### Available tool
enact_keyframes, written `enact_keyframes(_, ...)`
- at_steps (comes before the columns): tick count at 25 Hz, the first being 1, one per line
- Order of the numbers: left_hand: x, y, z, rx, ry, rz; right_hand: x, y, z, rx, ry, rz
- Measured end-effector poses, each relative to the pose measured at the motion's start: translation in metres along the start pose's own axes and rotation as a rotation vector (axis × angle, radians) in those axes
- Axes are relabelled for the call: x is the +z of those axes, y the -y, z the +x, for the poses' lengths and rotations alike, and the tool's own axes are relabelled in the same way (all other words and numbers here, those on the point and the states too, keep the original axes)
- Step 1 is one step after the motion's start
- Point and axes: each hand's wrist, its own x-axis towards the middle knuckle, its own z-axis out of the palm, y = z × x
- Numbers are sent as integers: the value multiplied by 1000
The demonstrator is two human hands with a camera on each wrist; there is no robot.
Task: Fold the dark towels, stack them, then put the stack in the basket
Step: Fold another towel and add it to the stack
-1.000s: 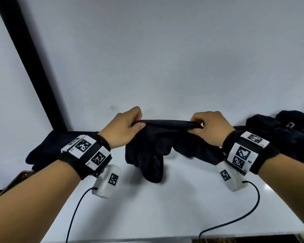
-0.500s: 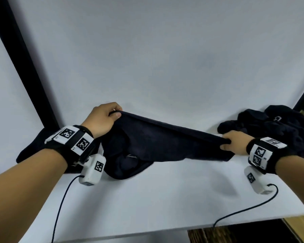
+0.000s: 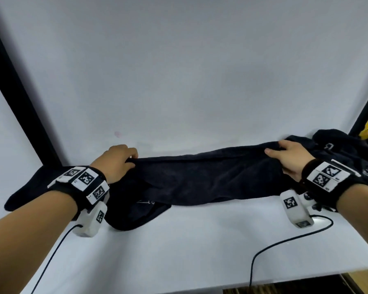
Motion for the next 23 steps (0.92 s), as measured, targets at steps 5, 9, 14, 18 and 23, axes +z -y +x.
enact_keyframes(5,-12,-30,-6,-77,84,36,15,25,-25,186,273,251)
enact_keyframes(9,-24,-138,-27,226,54,-334,69,53,-52,42,315,170)
enact_keyframes(14,-14,-188,-33,202,13,-467,96,65,-70,41,462,338)
enact_keyframes(18,-7,-164,-26,50,-127,-694,101,57,-80,-42,539,218)
enact_keyframes(23,-5,-147,-22,17,-159,-762,110,48,-89,-120,601,-54)
